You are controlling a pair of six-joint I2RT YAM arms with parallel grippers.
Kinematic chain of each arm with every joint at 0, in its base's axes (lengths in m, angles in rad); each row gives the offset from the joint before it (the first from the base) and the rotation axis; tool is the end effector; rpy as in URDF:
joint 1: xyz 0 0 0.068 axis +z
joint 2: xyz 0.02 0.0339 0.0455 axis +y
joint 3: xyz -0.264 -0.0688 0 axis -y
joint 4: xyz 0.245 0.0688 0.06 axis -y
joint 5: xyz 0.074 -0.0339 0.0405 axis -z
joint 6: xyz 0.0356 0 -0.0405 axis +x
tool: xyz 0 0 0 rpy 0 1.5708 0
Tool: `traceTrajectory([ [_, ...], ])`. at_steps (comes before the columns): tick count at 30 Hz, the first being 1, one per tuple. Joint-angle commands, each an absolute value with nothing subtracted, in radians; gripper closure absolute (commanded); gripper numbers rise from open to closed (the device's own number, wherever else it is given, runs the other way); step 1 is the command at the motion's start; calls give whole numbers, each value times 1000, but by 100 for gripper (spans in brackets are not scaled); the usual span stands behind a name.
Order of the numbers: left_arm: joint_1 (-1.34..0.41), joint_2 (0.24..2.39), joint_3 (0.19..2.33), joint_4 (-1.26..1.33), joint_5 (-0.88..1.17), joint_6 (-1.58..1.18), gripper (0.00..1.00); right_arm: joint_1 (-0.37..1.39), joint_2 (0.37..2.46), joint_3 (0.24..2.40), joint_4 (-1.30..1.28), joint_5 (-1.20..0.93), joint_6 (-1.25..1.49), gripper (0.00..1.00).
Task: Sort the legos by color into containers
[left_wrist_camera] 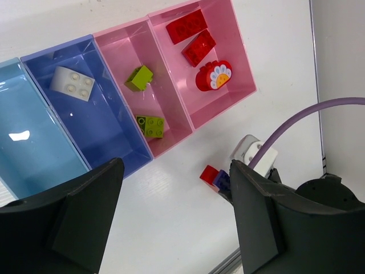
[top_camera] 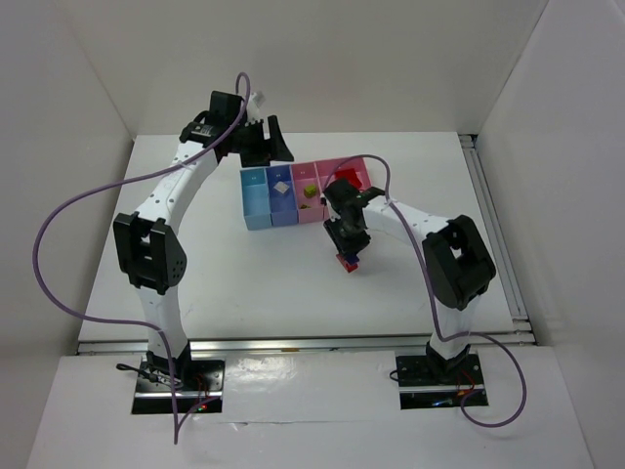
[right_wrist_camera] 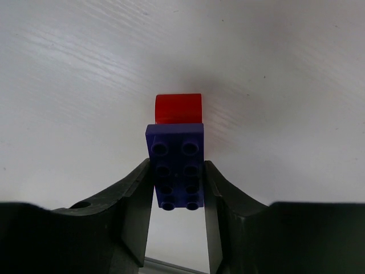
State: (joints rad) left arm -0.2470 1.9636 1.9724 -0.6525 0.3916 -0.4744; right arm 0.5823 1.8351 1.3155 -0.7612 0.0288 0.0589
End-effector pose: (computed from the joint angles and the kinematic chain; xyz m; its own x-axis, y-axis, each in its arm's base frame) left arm 0.4340 -0.1234 0.3554 -0.7561 -0.2448 -0.6069 0.1985 0.7979 -0.5692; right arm 0.3035 0.1986 0.1938 -0.8309 -0.4767 -0.2871 -0.4948 0.8689 -0.0107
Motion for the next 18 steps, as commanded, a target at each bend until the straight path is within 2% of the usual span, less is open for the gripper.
traceTrajectory([
  [1, -249, 1956, 1989, -652, 410, -459, 15, 577, 1783, 1360, -726, -1, 69, 77],
  [3, -249, 1956, 1990, -675, 422, -446, 15, 568, 1744, 1391, -739, -20, 80, 81],
  [6, -222, 1945, 2000, -684, 511, -396, 15, 532, 1677, 1454, -749, -110, 89, 81],
  [9, -196, 1916, 1938, -673, 647, -289, 15, 483, 1609, 1494, -704, -320, 101, 81],
  [12, -175, 1859, 1863, -661, 848, -238, 14, 405, 1557, 1494, -620, -490, 138, 81],
  [14, -164, 1815, 1807, -595, 1056, -229, 12, 327, 1531, 1457, -565, -677, 182, 81],
  [16, -164, 1780, 1693, -438, 1214, -286, 11, 287, 1516, 1407, -444, -853, 254, 81],
  [18, -192, 1741, 1646, -364, 1267, -324, 11, 264, 1506, 1385, -323, -934, 307, 81],
])
